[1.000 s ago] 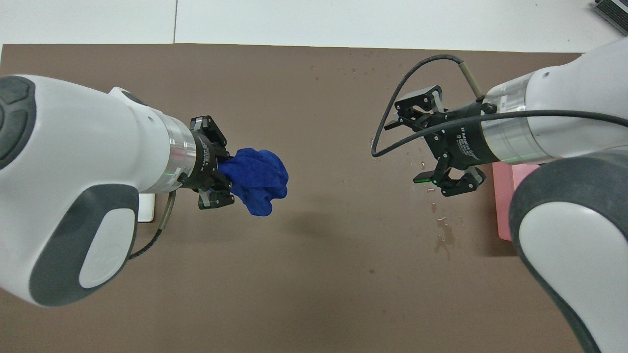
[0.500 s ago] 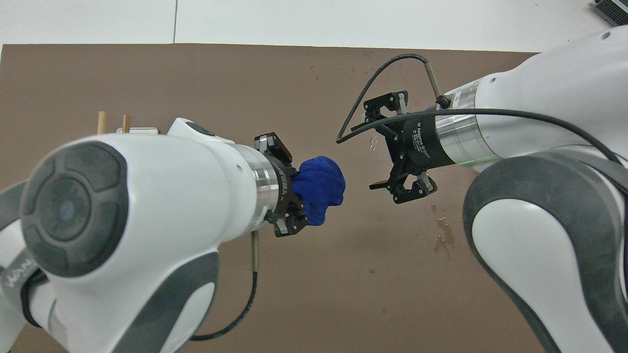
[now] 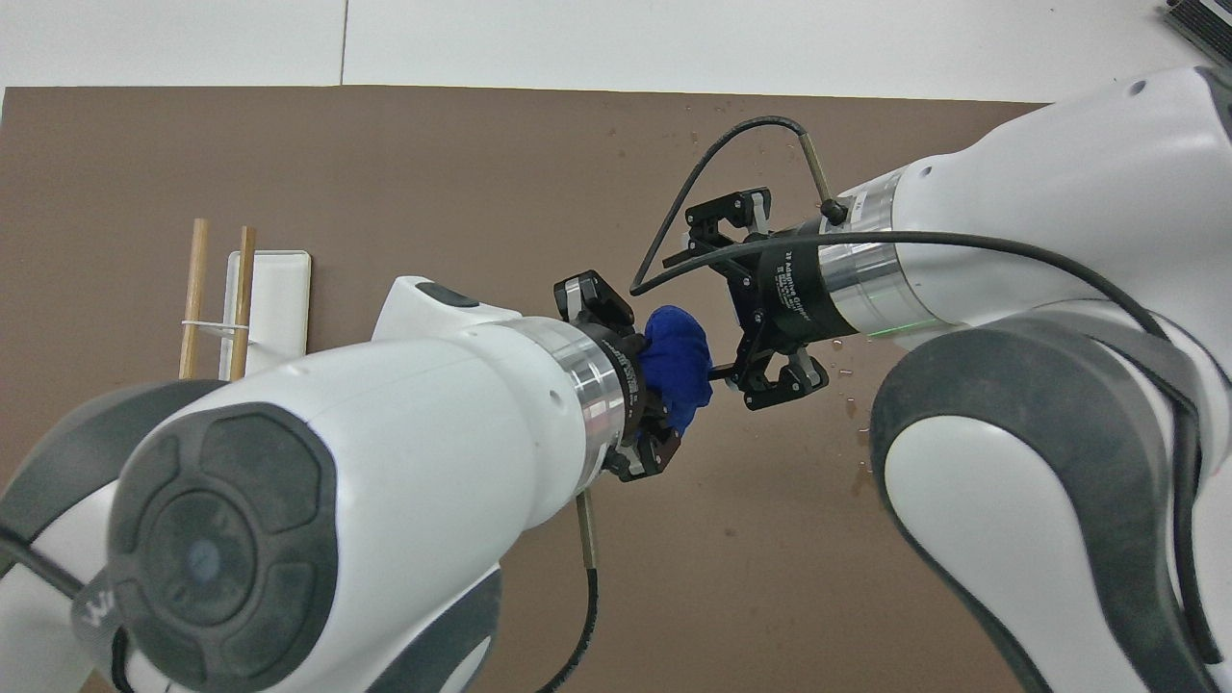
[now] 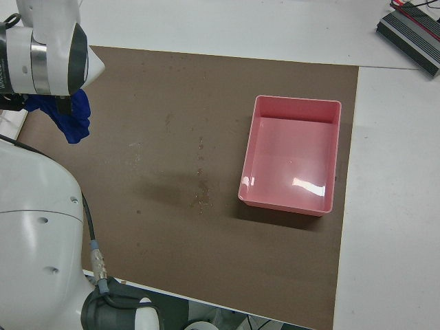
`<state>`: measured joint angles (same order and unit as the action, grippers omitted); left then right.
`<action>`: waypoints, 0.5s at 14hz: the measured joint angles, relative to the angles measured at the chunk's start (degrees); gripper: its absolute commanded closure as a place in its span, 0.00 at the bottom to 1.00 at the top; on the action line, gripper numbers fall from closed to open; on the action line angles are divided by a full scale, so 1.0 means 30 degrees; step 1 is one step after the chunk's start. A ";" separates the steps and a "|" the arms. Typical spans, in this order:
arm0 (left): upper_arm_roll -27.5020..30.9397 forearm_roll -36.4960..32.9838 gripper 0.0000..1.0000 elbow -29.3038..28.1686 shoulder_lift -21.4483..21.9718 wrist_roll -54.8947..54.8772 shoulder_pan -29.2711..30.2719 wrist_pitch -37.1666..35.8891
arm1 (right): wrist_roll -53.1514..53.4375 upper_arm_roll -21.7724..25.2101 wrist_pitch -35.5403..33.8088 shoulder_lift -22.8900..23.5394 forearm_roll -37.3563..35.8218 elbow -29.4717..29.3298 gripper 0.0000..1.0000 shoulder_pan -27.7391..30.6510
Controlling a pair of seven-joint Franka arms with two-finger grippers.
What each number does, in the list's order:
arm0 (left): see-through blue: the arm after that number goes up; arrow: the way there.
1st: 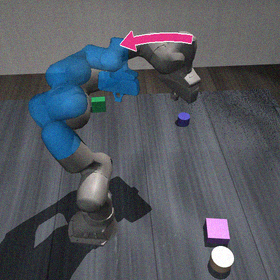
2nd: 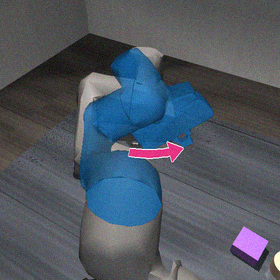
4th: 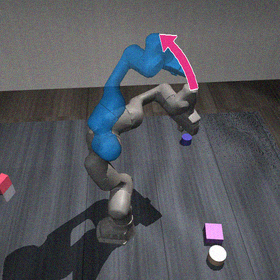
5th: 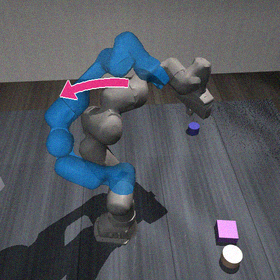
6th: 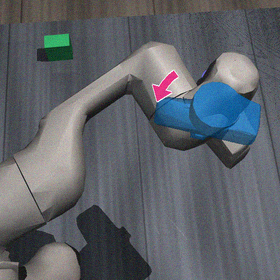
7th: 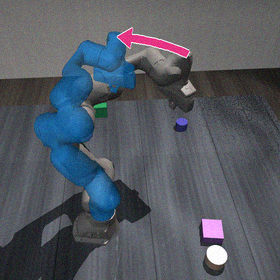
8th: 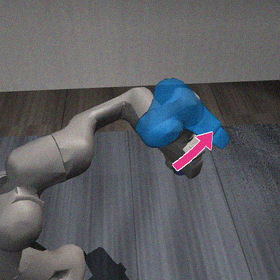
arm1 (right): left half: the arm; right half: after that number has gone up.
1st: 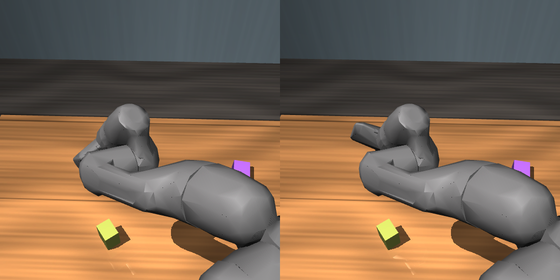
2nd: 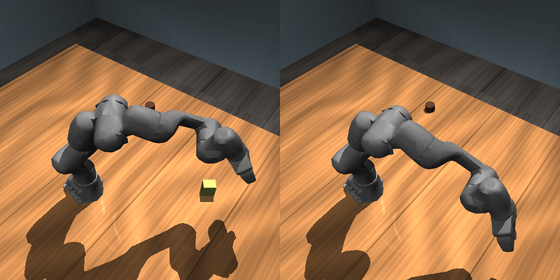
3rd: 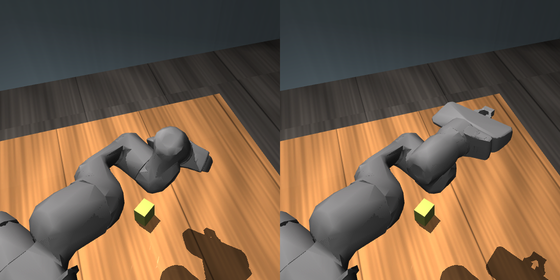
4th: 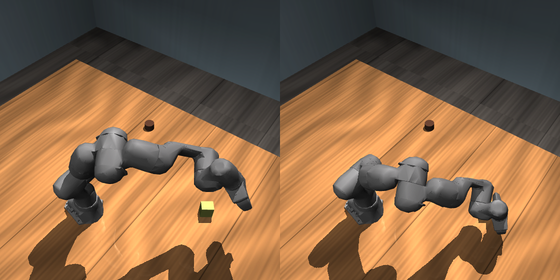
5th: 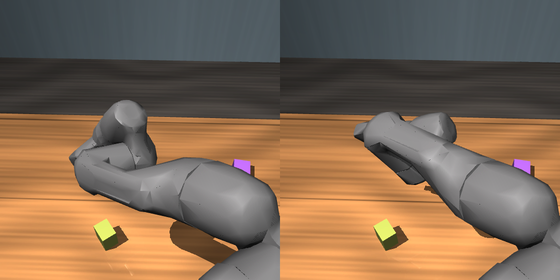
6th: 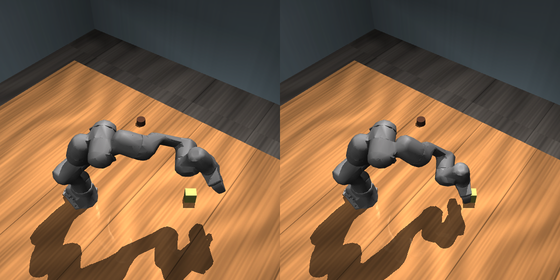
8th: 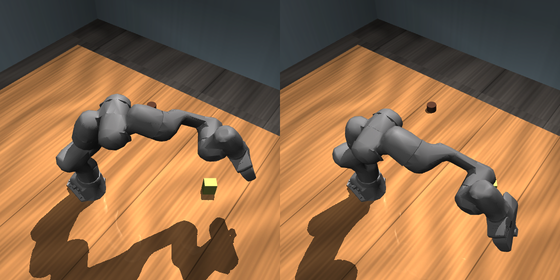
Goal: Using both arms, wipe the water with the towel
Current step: 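Lift the cloth with the left gripper while the right gripper approaches, then grasp the cloth with the right gripper while the left gripper releases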
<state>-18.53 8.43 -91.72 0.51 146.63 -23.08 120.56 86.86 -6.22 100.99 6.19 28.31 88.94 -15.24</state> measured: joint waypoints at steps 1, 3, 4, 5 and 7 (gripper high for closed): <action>0.0025 -0.0005 1.00 0.0007 -0.0005 0.0302 0.0026 0.0242 | -0.0060 0.0044 -0.0671 -0.0004 -0.0047 -0.0002 0.01 0.0037; 0.0138 -0.0005 1.00 0.0007 -0.0056 0.0624 0.0063 0.0721 | -0.0300 0.0127 -0.1275 -0.0028 -0.0054 -0.0009 0.04 0.0167; 0.0203 -0.0005 1.00 0.0007 -0.0105 0.0700 0.0072 0.1071 | -0.0329 0.0152 -0.1287 -0.0036 -0.0049 -0.0016 0.17 0.0192; 0.0254 -0.0005 1.00 0.0007 -0.0155 0.0725 0.0079 0.1304 | -0.0331 0.0164 -0.1287 -0.0040 -0.0041 -0.0024 0.27 0.0192; 0.0294 -0.0005 1.00 0.0006 -0.0236 0.0746 0.0090 0.1461 | -0.0331 0.0167 -0.1276 -0.0041 0.0255 -0.0034 0.36 0.0190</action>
<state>-17.65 8.41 -91.70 -0.20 148.86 -22.81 124.95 85.86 -5.72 97.16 6.07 29.07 88.84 -14.66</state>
